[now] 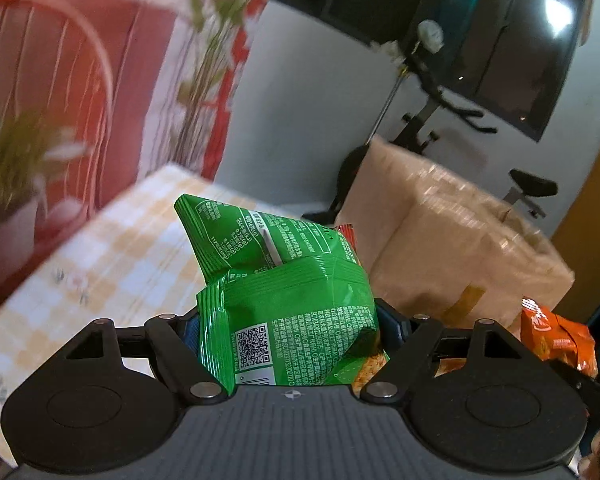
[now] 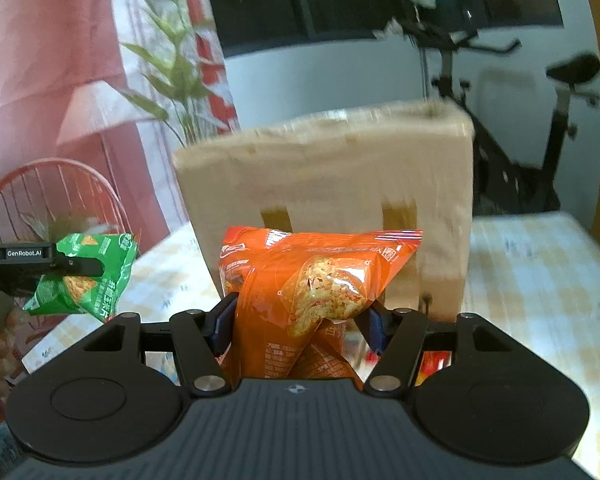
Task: Organize snacks
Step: 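Carry the green bag over the box with the left tool while the right tool carries the orange bag, then open both tools to drop the green and orange bags into the box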
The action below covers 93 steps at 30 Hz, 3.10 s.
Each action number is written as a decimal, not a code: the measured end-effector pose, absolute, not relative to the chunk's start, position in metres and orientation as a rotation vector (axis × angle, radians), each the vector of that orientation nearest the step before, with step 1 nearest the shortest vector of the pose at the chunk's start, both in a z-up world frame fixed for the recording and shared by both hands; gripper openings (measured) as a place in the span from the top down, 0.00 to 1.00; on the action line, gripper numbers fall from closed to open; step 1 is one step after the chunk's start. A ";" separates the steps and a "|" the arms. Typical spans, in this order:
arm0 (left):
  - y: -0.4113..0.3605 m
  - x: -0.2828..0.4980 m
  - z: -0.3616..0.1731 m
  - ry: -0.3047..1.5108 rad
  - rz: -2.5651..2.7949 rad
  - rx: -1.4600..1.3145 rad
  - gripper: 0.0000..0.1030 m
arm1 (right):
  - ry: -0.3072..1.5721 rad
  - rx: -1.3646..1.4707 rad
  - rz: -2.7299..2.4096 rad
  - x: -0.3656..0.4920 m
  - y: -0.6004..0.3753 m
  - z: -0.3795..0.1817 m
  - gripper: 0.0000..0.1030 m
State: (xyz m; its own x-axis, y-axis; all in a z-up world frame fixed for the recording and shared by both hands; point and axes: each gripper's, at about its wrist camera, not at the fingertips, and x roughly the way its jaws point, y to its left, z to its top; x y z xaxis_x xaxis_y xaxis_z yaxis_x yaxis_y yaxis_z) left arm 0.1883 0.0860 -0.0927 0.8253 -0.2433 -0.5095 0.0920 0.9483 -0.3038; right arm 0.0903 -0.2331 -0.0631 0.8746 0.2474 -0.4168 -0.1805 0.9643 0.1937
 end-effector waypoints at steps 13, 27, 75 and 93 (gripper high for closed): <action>0.018 0.210 -0.004 0.346 -0.293 -0.126 0.20 | 0.244 0.121 0.250 0.130 -0.242 0.019 0.38; -0.070 0.302 0.011 0.350 -0.324 -0.001 0.20 | 0.236 -0.086 0.114 0.245 -0.250 0.032 0.38; -0.046 0.309 0.001 0.453 -0.324 0.056 0.14 | 0.455 -0.038 0.143 0.245 -0.261 0.009 0.32; 0.021 0.212 -0.053 0.557 -0.302 -0.016 0.14 | 0.431 0.053 0.231 0.168 -0.238 -0.002 0.32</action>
